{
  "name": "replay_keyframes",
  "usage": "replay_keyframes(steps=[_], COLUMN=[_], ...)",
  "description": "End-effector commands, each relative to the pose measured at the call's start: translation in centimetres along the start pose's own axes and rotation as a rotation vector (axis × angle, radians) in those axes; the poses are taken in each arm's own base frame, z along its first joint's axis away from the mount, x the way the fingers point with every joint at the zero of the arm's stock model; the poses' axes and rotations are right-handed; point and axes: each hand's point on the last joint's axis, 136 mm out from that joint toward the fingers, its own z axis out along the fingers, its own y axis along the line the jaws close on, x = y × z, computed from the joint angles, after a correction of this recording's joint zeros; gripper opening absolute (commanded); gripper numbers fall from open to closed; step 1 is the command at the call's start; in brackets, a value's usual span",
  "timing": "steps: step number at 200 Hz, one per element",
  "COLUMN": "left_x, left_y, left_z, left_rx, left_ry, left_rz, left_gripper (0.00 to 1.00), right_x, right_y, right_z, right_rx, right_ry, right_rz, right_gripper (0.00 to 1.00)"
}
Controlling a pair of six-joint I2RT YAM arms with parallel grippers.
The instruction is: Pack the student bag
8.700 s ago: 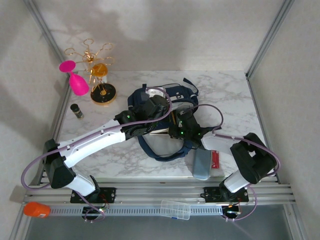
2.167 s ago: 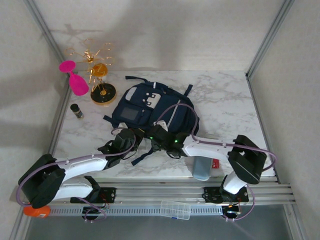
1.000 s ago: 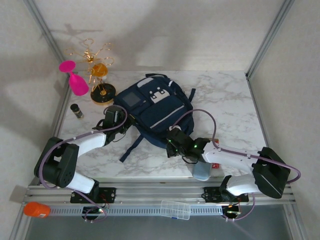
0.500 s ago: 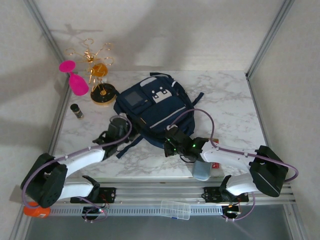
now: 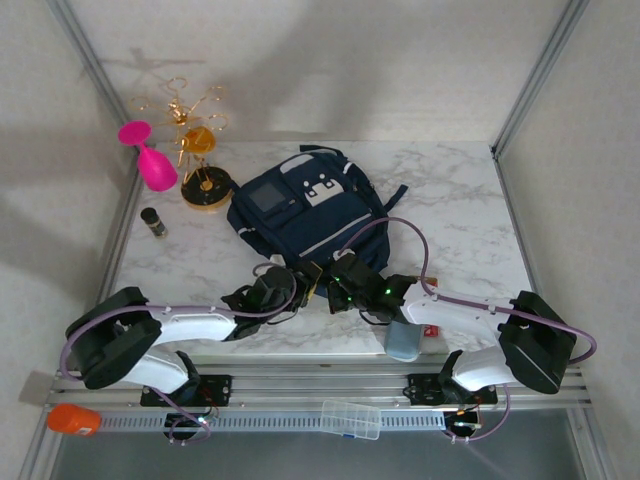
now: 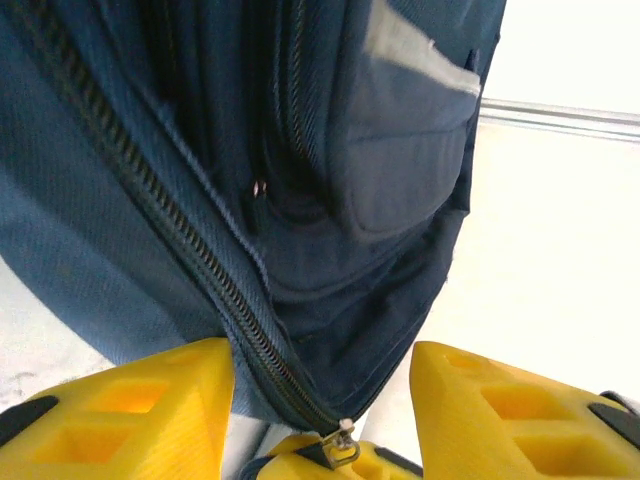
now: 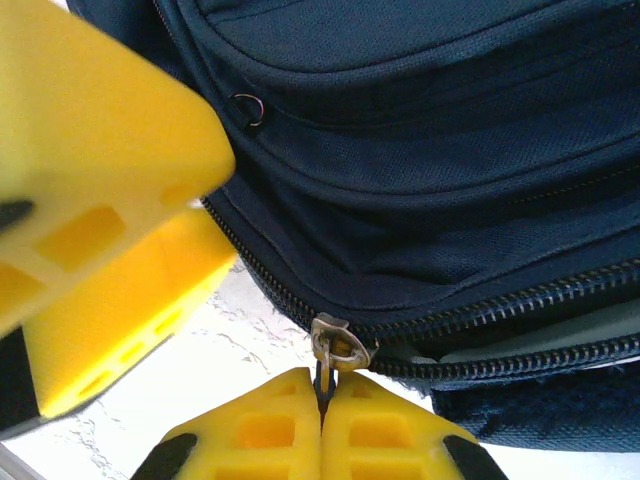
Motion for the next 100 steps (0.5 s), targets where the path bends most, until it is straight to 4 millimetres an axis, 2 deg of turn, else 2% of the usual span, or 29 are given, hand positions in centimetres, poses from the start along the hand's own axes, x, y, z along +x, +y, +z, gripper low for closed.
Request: replay_keyframes(steps=[1, 22, 41, 67, 100], left_x=[-0.3, 0.2, -0.4, -1.8, -4.4], left_y=[-0.1, -0.1, 0.8, 2.0, 3.2], left_z=[0.4, 1.4, 1.8, 1.1, -1.1], left_rx=[0.024, 0.034, 0.014, -0.005, -0.077], left_ry=[-0.061, -0.039, -0.079, -0.141, -0.237], left_rz=[-0.093, -0.125, -0.146, -0.142, -0.042], left_gripper=[0.46, 0.4, 0.17, 0.0, 0.0], right_x=[-0.8, -0.8, -0.7, -0.7, -0.5], right_y=[0.5, 0.8, 0.6, -1.0, -3.5], right_z=[0.0, 0.4, 0.6, 0.5, -0.5], right_rx=[-0.012, -0.018, -0.002, 0.087, 0.222], right_ry=[-0.02, -0.011, -0.006, -0.006, -0.003], right_rz=[-0.031, -0.039, -0.045, -0.03, -0.023], right_gripper=[0.0, 0.0, 0.0, 0.0, 0.0])
